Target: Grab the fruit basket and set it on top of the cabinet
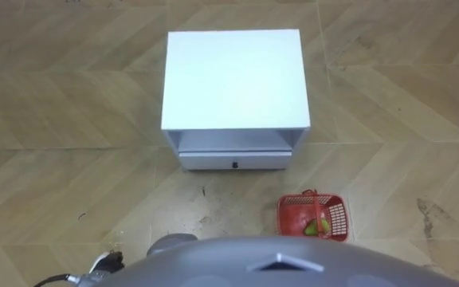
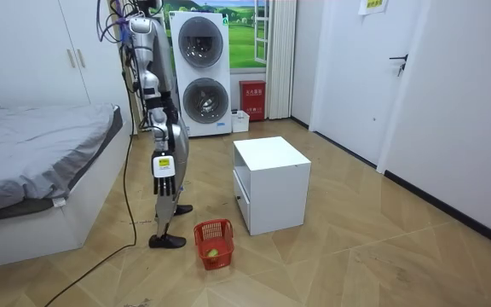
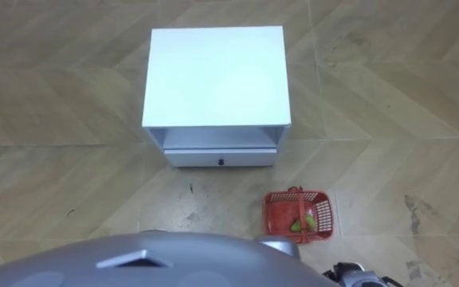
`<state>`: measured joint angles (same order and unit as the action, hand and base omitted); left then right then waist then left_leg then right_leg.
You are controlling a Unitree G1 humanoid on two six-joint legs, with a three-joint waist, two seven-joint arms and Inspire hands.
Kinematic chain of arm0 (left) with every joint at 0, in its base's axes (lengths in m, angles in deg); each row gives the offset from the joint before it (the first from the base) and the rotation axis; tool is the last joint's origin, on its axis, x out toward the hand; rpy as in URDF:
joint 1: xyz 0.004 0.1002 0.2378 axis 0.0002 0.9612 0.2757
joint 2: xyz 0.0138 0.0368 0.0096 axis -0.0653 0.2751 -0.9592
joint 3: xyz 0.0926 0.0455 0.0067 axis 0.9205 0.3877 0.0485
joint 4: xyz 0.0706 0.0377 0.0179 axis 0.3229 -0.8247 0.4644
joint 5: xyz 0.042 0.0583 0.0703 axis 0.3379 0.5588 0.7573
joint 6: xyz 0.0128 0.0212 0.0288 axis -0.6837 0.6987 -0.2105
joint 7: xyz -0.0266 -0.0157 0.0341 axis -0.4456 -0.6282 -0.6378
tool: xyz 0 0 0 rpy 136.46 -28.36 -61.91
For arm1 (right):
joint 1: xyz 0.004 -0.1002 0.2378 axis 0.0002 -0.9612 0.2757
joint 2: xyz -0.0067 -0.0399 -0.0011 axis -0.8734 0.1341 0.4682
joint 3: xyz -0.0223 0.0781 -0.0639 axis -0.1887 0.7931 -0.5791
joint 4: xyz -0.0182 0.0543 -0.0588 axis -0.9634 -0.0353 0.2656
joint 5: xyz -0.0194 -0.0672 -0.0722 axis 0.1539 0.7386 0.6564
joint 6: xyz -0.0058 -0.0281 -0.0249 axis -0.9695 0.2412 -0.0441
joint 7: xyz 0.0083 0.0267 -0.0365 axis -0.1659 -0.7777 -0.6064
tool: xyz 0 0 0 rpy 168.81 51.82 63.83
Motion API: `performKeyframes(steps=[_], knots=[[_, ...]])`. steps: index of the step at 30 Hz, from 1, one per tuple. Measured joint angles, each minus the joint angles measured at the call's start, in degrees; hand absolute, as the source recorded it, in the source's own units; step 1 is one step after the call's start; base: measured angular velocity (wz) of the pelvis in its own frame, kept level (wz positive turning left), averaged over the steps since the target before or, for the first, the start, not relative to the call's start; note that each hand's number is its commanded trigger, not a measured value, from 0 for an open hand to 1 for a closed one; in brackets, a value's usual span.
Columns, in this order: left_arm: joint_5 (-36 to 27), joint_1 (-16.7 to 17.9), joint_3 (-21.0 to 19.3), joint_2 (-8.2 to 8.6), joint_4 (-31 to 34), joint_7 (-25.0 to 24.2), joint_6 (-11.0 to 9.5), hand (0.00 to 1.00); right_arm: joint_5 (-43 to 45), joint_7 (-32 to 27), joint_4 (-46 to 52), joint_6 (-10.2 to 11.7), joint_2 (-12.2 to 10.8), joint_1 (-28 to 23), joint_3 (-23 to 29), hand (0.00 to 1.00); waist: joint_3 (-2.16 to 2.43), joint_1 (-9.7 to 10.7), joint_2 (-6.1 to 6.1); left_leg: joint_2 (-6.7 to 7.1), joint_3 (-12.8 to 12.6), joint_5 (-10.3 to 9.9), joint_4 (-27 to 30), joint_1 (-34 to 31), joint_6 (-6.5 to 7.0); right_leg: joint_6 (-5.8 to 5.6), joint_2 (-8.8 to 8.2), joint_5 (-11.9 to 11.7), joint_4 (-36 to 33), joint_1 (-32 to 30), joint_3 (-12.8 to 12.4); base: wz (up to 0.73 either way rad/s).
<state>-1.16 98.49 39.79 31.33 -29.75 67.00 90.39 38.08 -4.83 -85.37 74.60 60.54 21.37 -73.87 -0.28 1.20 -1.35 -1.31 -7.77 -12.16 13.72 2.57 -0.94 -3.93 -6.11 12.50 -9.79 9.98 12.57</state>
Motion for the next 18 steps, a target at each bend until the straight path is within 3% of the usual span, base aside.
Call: performKeyframes(steps=[8, 10, 15, 17, 18], knots=[[0.09, -1.09, 0.15, 0.08, 0.67, 0.03, 0.15, 0.0, -0.14, -0.64, 2.52, -0.34, 0.03, -0.12, 0.06, 0.0, -0.01, 0.16, 0.72, -0.05, 0.01, -1.3, 2.44, -1.98, 0.69, -0.26, -0.55, 0.16, -2.48, -1.25, 0.49, 0.0], [0.04, -1.96, 0.97, 0.06, 0.4, 0.13, -0.22, 0.0, -0.02, -1.39, 3.25, -0.34, 0.37, 0.05, 0.19, 0.0, -0.2, 0.31, 1.72, 0.18, 0.0, -1.82, 3.78, -3.44, 1.58, -0.35, -1.52, 0.21, -7.39, -4.18, 0.63, 0.02], [0.06, -3.95, 1.05, -0.16, -0.08, 0.19, -0.5, 0.0, -0.09, -1.14, 3.81, -0.17, 0.73, 1.91, 1.3, 0.0, -0.22, 0.79, 1.88, 1.99, -0.07, -2.56, 7.31, -7.93, 4.76, -0.52, -4.94, 0.31, -15.47, -11.36, 0.28, 0.05], [0.05, -4.79, 0.85, -0.26, -0.67, 0.3, -0.83, 0.0, 0.02, -1.18, 4.06, -0.2, 0.91, 3.34, 1.32, 0.0, -0.2, 0.73, 1.74, 2.52, -0.88, -2.72, 9.15, -11.33, 6.18, -1.4, -6.1, -0.22, -17.39, -14.77, -0.03, -0.08], [0.06, -5.55, 0.28, -0.46, -1.07, 0.54, -0.93, 0.0, 0.01, -1.23, 4.27, -0.24, 0.93, 4.41, 1.27, 0.0, 0.02, 0.55, 2.02, 2.71, -1.92, -2.57, 9.94, -13.75, 7.21, -1.8, -6.95, -0.39, -18.59, -17.16, -0.19, -0.07]])
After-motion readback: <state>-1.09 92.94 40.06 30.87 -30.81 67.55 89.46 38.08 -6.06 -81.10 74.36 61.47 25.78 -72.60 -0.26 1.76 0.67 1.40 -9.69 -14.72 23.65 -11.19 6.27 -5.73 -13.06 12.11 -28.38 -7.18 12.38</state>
